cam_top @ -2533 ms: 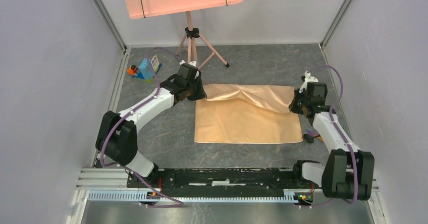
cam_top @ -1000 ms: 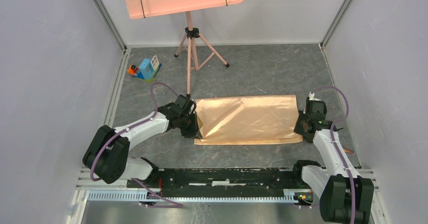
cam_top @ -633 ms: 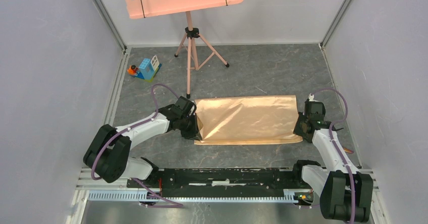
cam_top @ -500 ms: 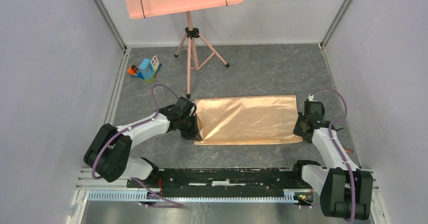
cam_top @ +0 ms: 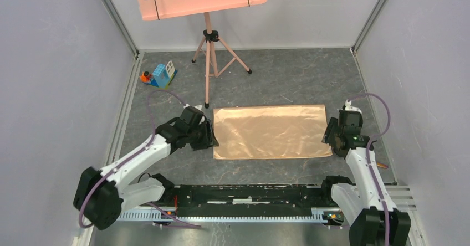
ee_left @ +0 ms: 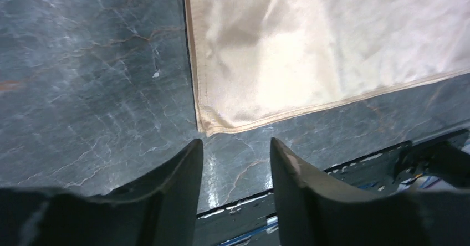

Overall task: Fold the napkin into a case and place the utensils inside
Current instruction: Fold and flatten the napkin at the center of the board, then smooth out the rectangle-folded napkin at the center of the board.

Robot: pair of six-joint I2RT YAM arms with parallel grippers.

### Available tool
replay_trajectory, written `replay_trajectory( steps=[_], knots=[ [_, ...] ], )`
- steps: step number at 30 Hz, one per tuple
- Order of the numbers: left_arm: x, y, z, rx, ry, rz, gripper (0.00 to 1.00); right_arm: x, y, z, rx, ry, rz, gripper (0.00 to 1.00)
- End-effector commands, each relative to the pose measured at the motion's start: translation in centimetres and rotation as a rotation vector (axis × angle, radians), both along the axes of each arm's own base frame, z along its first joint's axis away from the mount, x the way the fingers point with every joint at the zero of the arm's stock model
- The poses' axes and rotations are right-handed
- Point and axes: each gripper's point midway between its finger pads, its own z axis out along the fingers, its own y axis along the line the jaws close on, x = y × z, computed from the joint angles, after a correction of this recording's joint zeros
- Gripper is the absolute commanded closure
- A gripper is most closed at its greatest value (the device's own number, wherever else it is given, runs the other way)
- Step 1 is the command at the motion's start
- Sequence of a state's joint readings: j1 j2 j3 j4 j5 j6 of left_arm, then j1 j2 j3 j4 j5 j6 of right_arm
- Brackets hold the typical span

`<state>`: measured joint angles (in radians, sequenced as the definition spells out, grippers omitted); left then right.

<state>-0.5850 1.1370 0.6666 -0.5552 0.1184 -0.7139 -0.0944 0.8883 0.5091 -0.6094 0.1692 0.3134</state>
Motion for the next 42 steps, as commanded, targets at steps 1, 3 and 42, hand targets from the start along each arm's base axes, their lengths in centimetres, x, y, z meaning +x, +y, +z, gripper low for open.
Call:
replay_trajectory(
  steps=[1, 3, 42],
  knots=[
    [0.7, 1.7, 3.4, 0.022, -0.114, 0.08, 0.39, 1.8, -0.5, 5.8, -0.047, -0.155, 0.028, 0.32],
    [1.1, 0.8, 4.5, -0.019, -0.142, 0.052, 0.34, 2.9, 0.7, 6.7, -0.027, -0.2, 0.142, 0.26],
    [19.2, -7.1, 2.6, -0.196, -0.279, 0.225, 0.03, 19.2, 8.2, 4.7, 0.504, -0.464, 0.317, 0.25]
  ],
)
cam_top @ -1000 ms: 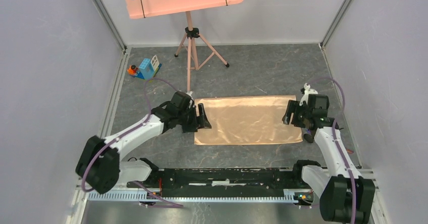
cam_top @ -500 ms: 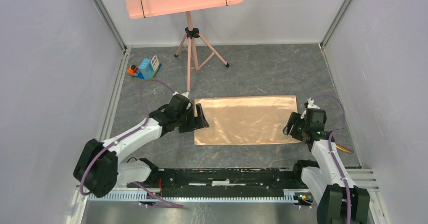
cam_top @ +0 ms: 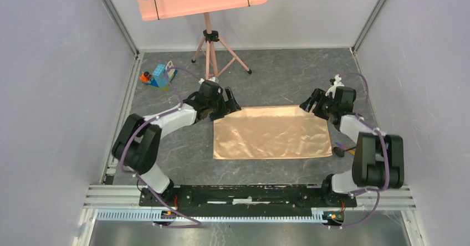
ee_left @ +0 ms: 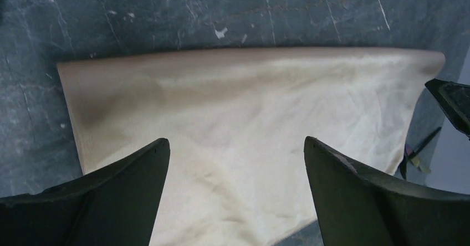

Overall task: Fold the napkin into a case and place the utensils inside
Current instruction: Smooth out the rectangle-folded napkin at the center of the board.

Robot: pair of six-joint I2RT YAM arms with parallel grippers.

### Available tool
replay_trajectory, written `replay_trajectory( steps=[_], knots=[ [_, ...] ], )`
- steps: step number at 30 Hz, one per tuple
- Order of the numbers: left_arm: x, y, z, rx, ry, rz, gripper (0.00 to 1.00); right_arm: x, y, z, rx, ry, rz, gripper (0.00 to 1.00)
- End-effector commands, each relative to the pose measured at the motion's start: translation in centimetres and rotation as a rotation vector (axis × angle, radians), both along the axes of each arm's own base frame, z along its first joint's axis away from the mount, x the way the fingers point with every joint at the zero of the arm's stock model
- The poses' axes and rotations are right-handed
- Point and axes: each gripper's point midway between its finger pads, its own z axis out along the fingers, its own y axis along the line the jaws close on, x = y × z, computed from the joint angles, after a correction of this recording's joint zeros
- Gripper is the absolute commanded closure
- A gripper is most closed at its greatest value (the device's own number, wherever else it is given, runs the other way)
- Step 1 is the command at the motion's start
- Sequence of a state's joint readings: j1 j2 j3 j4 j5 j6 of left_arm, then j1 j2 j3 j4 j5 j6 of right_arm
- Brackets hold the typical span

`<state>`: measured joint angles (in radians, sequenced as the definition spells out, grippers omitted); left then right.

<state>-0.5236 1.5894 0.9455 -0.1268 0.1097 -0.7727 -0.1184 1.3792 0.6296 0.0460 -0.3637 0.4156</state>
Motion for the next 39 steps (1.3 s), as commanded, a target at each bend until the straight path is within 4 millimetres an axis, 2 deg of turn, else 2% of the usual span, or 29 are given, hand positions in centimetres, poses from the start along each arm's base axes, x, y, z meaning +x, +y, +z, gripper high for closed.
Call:
replay_trajectory(
  steps=[1, 2, 5, 9, 12, 15, 17, 20, 23, 27, 33, 37, 39],
  knots=[
    [4.9, -0.4, 0.1, -0.04, -0.065, 0.122, 0.03, 5.1, 0.7, 2.5, 0.083, -0.136, 0.041, 0.25],
    [5.7, -0.2, -0.2, -0.033, -0.079, 0.138, 0.0, 5.2, 0.4, 1.9, 0.081, -0.127, 0.033, 0.25],
    [6.6, 1.2, -2.0, 0.042, -0.081, 0.186, 0.0, 5.0, -1.0, -0.6, 0.061, -0.09, -0.005, 0.25],
    [6.4, 4.0, -4.8, 0.166, -0.032, 0.256, 0.0, 4.1, -3.5, -3.6, 0.021, -0.035, -0.058, 0.25],
    [6.1, 5.5, -6.2, 0.24, -0.024, 0.285, 0.0, 3.9, -4.8, -4.3, -0.052, -0.001, -0.054, 0.25],
    [5.6, 6.2, -6.2, 0.28, -0.014, 0.283, 0.0, 3.6, -5.5, -3.4, -0.101, 0.02, -0.063, 0.25],
    [5.5, 5.4, -4.6, 0.264, -0.038, 0.247, 0.0, 3.5, -5.4, -1.8, -0.142, 0.014, -0.056, 0.25],
    [4.8, 3.2, -1.4, 0.214, -0.077, 0.172, 0.0, 3.6, -3.7, 0.8, -0.158, -0.026, 0.001, 0.24],
    [3.2, 1.0, 0.6, 0.141, -0.067, 0.089, 0.0, 2.7, -0.6, 1.5, -0.099, -0.046, 0.083, 0.23],
    [0.3, -0.9, 1.0, 0.056, -0.015, 0.008, 0.0, 0.7, 0.7, 0.1, -0.054, -0.011, 0.131, 0.24],
    [-4.6, -0.5, -1.4, 0.034, 0.049, -0.056, 0.0, -3.4, 1.6, -2.6, -0.034, 0.071, 0.183, 0.23],
    [-7.6, -0.1, -2.3, 0.006, 0.077, -0.119, 0.0, -5.6, 2.1, -2.5, -0.033, 0.074, 0.211, 0.23],
    [-8.7, 0.6, -2.3, 0.017, 0.067, -0.132, 0.0, -6.6, 1.7, -2.5, -0.063, 0.093, 0.203, 0.23]
  ],
)
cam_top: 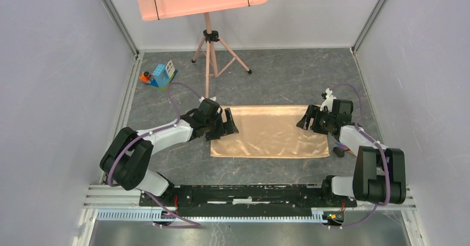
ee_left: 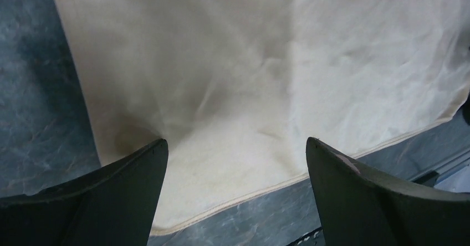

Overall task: Fold the napkin into a case and place the utensils inside
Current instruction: Smooth out the rectangle-folded napkin at the center of the board.

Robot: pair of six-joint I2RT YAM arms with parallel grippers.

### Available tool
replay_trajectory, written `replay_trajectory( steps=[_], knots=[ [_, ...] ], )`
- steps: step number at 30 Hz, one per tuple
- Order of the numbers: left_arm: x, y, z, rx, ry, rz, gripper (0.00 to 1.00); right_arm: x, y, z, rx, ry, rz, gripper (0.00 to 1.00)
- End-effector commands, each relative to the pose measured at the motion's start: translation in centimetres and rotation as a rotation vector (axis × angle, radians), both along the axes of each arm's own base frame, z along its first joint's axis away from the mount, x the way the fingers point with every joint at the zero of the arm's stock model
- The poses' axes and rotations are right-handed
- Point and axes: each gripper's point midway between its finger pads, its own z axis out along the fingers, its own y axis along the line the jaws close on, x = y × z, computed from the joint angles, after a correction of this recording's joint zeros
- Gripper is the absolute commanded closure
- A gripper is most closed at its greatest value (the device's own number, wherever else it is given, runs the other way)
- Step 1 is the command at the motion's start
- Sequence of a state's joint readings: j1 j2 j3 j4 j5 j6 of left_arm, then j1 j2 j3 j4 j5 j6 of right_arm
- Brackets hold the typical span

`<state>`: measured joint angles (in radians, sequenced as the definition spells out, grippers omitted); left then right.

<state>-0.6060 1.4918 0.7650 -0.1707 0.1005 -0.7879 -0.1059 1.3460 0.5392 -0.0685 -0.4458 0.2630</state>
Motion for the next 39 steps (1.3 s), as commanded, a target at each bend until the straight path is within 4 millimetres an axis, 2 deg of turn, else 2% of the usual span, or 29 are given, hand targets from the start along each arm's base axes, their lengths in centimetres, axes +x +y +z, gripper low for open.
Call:
replay_trajectory(
  steps=[1, 3, 5, 8, 11, 14, 17, 19, 22, 26, 29, 32, 34, 36, 39],
  knots=[
    [-2.2, 0.2, 1.1, -0.039, -0.033, -0.065, 0.0, -1.7, -0.3, 1.0, -0.045, -0.016, 0.031, 0.24],
    [-2.9, 1.2, 1.1, -0.006, -0.031, -0.066, 0.0, -2.7, -0.6, 1.0, -0.062, 0.003, 0.014, 0.24],
    [-3.5, 1.6, 2.0, 0.009, -0.058, -0.086, 0.0, -3.4, -0.7, 1.3, -0.072, 0.013, 0.0, 0.25],
    [-4.2, 1.1, 4.1, -0.03, -0.104, -0.126, 0.0, -4.5, -0.4, 1.7, -0.051, 0.019, -0.004, 0.25],
    [-4.9, 0.2, 4.5, -0.085, -0.082, -0.152, 0.0, -5.5, 0.0, 1.5, -0.034, 0.045, 0.003, 0.25],
    [-5.0, -0.7, 3.5, -0.13, -0.061, -0.161, 0.0, -6.2, -0.5, 0.9, -0.059, 0.08, -0.015, 0.27],
    [-4.8, -1.2, 2.2, -0.13, -0.04, -0.166, 0.0, -6.9, -1.8, -0.1, -0.125, 0.13, -0.067, 0.27],
    [-4.6, -0.8, 0.9, -0.09, -0.02, -0.154, 0.0, -7.3, -2.6, -1.0, -0.161, 0.163, -0.101, 0.27],
    [-4.6, 1.0, -0.7, -0.005, -0.025, -0.117, 0.0, -7.8, -2.9, -1.6, -0.182, 0.191, -0.09, 0.29],
    [-5.0, 3.4, -1.2, 0.078, -0.058, -0.078, 0.0, -6.6, -2.0, 0.4, -0.241, 0.142, -0.009, 0.28],
    [-5.6, 3.7, -1.2, 0.081, -0.056, -0.089, 0.0, -5.5, -2.8, 2.3, -0.325, 0.139, 0.017, 0.27],
    [-6.0, 2.9, 0.1, 0.029, -0.063, -0.123, 0.0, -3.8, -4.5, 4.1, -0.411, 0.127, -0.019, 0.23],
    [-6.0, 2.3, 1.7, -0.011, -0.087, -0.152, 0.0, -3.2, -5.5, 3.9, -0.469, 0.17, -0.018, 0.22],
    [-6.0, 1.7, 3.8, -0.047, -0.125, -0.182, 0.0, -2.7, -6.1, 3.4, -0.482, 0.232, 0.023, 0.24],
    [-6.1, 0.9, 7.2, -0.11, -0.183, -0.227, 0.0, -1.7, -6.7, 2.8, -0.408, 0.308, 0.067, 0.28]
  ],
)
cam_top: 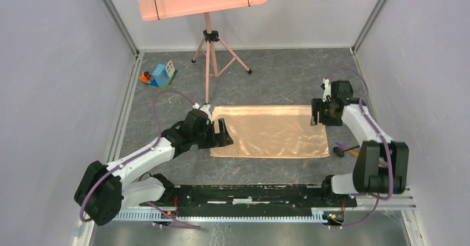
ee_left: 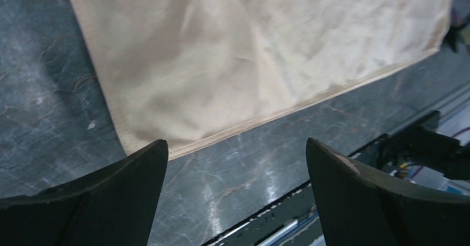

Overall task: Fold the napkin into a case and place the utensils inside
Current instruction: Smooth out the rectangle-folded napkin at the center of the board, then pick up the rectangle-folded napkin from the center of the board.

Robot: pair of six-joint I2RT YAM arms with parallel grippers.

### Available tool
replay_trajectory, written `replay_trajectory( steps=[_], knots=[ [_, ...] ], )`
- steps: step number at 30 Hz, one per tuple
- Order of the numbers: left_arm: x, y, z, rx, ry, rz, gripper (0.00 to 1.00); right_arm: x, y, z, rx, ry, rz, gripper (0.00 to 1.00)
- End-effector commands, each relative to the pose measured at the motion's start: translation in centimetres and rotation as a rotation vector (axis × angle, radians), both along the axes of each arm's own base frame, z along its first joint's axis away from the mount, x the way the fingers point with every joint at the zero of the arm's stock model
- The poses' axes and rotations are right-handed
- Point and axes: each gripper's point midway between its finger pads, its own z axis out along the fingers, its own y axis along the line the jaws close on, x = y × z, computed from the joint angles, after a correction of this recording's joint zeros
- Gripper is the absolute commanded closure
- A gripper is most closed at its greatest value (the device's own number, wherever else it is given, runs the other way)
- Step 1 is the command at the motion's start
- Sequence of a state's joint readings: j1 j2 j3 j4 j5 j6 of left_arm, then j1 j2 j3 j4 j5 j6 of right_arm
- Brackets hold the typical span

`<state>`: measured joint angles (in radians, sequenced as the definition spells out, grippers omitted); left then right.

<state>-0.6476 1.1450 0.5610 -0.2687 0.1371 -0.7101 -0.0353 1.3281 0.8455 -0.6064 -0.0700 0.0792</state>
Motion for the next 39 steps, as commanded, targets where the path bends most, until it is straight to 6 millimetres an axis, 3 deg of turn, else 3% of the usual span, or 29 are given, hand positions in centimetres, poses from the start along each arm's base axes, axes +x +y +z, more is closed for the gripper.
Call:
replay_trajectory(
  steps=[1, 6, 10, 19, 30, 36, 39],
  knots=[
    [0.3, -2.1, 6.5, -0.126, -0.132, -0.125, 0.0, 0.4, -1.9, -0.8, 0.016, 0.127, 0.034, 0.3],
    [-0.8, -3.1, 10.6, -0.212, -0.189, -0.218, 0.0, 1.2, -2.7, -1.7, 0.016, 0.198, 0.044, 0.31],
    [-1.4, -2.8, 11.8, -0.193, -0.221, -0.264, 0.0, 1.2, -3.1, -2.3, -0.003, 0.239, 0.053, 0.32],
    [-1.9, -2.4, 11.9, -0.153, -0.254, -0.281, 0.0, 0.5, -3.5, -4.2, -0.02, 0.282, 0.06, 0.34],
    [-1.5, -2.2, 11.6, -0.13, -0.257, -0.264, 0.0, 0.6, -3.7, -5.9, -0.085, 0.29, 0.058, 0.44],
    [-1.3, -2.2, 11.6, -0.123, -0.255, -0.263, 0.0, 0.0, -2.5, -7.4, -0.081, 0.31, 0.064, 0.46],
    [-1.3, -2.1, 11.7, -0.119, -0.257, -0.264, 0.0, -0.3, -1.8, -8.4, -0.065, 0.326, 0.076, 0.54]
  ],
)
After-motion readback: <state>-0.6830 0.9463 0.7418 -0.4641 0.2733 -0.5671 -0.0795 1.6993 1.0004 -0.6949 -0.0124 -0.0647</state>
